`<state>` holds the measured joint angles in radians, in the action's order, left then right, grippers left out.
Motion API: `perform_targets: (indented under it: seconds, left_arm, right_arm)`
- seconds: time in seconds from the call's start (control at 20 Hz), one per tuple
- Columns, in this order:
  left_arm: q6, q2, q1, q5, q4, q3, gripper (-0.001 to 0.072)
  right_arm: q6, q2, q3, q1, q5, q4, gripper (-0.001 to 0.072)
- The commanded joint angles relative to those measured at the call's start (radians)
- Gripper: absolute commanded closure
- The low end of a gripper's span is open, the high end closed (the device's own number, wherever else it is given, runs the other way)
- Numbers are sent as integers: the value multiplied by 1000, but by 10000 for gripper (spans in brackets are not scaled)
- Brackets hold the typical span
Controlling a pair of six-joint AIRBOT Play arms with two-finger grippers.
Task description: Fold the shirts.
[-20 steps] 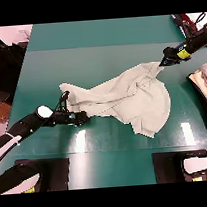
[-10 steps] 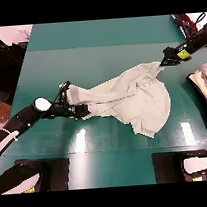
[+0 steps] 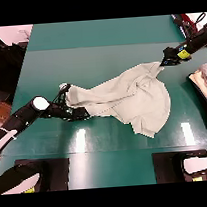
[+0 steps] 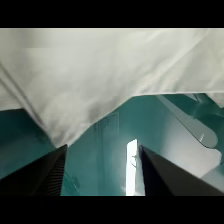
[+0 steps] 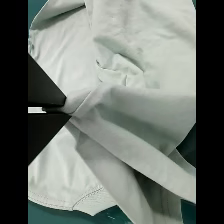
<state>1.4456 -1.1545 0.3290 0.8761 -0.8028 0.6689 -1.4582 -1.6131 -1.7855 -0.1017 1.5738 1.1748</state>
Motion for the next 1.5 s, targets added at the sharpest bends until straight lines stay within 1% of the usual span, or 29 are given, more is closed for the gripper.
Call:
perform_targets:
  seconds: [0.0, 0.35, 0.45, 0.7, 0.75, 0.8, 0.85, 0.9, 1.05, 1.2, 1.35, 1.45]
  left_arm:
    - [48, 0, -20, -18, -52, -3, 168]
    - [47, -9, -16, -58, -55, -27, 168]
    - [39, -16, -3, -62, -45, -27, 168]
    - [40, -56, 66, -128, -10, -27, 170]
    - [40, -56, 66, -129, 3, -26, 247]
    - [40, -56, 62, -122, 2, -19, 469]
    - [39, -53, 62, -117, 0, -14, 603]
    - [40, -47, 62, -116, -1, -9, 679]
    - [39, -45, 62, -53, -8, 48, 681]
    - [39, -43, 62, 35, -66, 186, 682]
    - [40, -43, 61, 108, -163, 406, 682]
    - [40, -43, 28, 147, -226, 599, 681]
  right_arm:
    - [0, 0, 0, 0, -2, 0, 696]
    - [0, 0, 0, 0, -2, -1, 696]
    - [0, 0, 0, 0, -2, -3, 696]
    - [0, 0, 0, 0, 5, -4, 696]
    - [0, 0, 0, 0, 9, -3, 696]
    - [0, 0, 0, 0, 12, -3, 696]
    - [0, 0, 0, 0, 14, -3, 696]
    - [0, 0, 0, 0, 17, -3, 695]
    - [0, 0, 0, 0, 23, -3, 695]
    - [0, 1, -1, 1, 27, -3, 696]
    - [1, 31, -2, 5, 13, -2, 695]
    - [1, 81, -2, 25, -30, -3, 696]
